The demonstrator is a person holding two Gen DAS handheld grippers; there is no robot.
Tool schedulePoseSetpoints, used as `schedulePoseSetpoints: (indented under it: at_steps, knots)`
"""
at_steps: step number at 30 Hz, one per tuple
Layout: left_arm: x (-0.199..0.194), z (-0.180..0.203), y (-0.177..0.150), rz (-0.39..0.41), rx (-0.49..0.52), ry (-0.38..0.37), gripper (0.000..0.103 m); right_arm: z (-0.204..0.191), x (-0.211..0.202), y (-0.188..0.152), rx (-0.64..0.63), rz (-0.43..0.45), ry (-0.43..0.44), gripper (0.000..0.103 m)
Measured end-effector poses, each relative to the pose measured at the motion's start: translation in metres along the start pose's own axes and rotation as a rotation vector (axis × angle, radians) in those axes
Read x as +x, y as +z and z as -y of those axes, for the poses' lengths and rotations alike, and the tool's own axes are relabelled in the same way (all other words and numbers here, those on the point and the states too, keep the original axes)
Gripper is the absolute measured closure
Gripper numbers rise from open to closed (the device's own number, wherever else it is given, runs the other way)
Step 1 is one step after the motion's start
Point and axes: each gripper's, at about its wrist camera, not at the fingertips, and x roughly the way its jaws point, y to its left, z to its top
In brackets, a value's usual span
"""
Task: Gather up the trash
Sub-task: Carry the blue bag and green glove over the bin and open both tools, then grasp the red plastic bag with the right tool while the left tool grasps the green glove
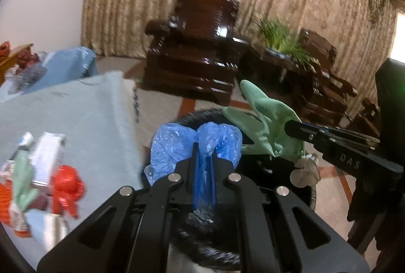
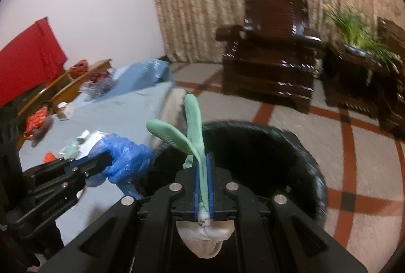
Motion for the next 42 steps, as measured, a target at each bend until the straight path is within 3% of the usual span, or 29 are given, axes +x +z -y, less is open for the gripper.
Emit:
schedulePoseSetpoints:
  at_steps: [6,9,10,13,16,20,23,29,42]
  knots:
    - [0.037,0.013,-0.013,-0.077,0.014,-0.040,0.096,0.029,0.014,-0.018,0.057,-0.065,-0.042,0.097]
    - [0.040,0.014,-0.020,-0.096,0.008,-0.051,0.093,0.032,0.021,-0.028,0.064,-0.098,-0.057,0.091]
    - [0.041,0.013,-0.022,-0.102,0.006,-0.051,0.087,0.033,0.021,-0.031,0.068,-0.102,-0.059,0.091]
    - [0.033,0.002,-0.024,-0.100,-0.019,-0.042,0.061,0.037,0.019,-0.035,0.072,-0.099,-0.067,0.073]
    - [0.025,-0.007,-0.022,-0.088,-0.044,-0.029,0.054,0.034,0.015,-0.033,0.070,-0.085,-0.070,0.061]
    - [0.008,-0.019,-0.017,-0.051,-0.062,0.015,0.042,0.027,0.007,-0.025,0.063,-0.044,-0.073,0.029]
    - [-0.013,-0.031,-0.014,-0.008,-0.055,0.070,0.033,0.018,0.002,-0.019,0.053,-0.014,-0.065,0.012]
    - [-0.061,-0.060,-0.010,0.065,-0.068,0.194,0.019,-0.014,-0.002,-0.006,0.018,0.032,0.001,0.006]
    - [-0.147,-0.144,-0.043,0.116,-0.176,0.489,0.017,-0.119,0.027,-0.005,-0.121,0.027,0.180,0.006]
